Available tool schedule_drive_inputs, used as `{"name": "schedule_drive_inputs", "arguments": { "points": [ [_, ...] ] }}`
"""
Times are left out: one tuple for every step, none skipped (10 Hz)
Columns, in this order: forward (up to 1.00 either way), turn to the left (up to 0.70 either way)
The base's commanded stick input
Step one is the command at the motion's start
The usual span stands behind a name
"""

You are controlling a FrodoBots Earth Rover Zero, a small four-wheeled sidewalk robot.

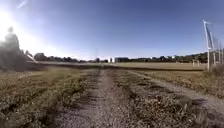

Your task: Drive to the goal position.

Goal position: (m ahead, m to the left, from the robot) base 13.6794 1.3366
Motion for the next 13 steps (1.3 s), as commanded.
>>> {"name": "schedule_drive_inputs", "arguments": {
  "points": [
    [0.5,0.0],
    [0.5,0.0],
    [0.5,0.0],
    [0.5,0.0],
    [0.5,0.0],
    [0.5,0.0],
    [0.5,0.0],
    [0.5,0.0],
    [0.5,0.0],
    [0.5,0.0],
    [0.5,0.0],
    [0.5,0.0],
    [0.5,0.0]
  ]
}}
